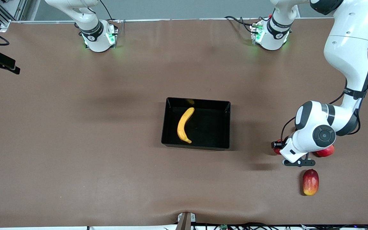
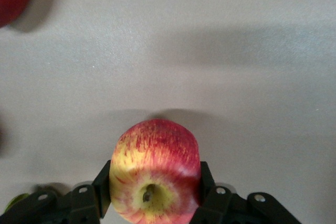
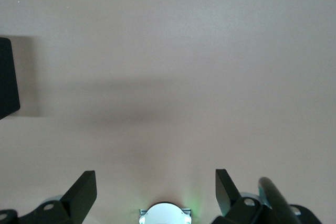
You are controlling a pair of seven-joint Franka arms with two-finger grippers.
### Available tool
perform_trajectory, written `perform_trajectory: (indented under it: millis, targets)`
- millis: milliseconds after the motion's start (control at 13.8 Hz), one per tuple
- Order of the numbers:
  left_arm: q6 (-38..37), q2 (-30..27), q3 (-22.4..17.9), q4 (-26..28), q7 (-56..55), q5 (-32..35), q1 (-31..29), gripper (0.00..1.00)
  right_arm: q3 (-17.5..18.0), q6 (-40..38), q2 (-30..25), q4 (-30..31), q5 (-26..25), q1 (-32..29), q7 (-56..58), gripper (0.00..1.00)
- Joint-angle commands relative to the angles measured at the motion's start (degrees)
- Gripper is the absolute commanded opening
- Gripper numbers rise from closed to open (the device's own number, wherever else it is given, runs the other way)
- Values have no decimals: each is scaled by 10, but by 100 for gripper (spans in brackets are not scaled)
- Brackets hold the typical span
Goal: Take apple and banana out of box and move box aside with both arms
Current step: 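Carry the apple out of the tray and set it beside the plum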
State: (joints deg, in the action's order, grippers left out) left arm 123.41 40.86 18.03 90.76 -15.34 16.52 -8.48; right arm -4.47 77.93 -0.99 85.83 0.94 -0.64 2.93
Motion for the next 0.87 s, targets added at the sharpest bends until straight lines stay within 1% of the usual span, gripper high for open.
perform_trajectory:
  millis: [0,72,290,579,796]
  targets:
    - [4,-5,2,9,4,8,-3,47,0,-3,-10,4,-1,-3,5,100]
    - [4,-5,1,9,4,9,-6,99,0,-3,-10,4,-1,-3,5,100]
    - [-2,-17,3,3,5,9,-6,100,0,-3,-10,4,-1,-4,5,100]
    - [-40,-67,12,-3,3,2,2,100,0,-3,-11,5,-1,-5,5,100]
    - [-64,-84,80,-17,-27,0,5,100,-1,-3,-9,3,-1,-3,4,100]
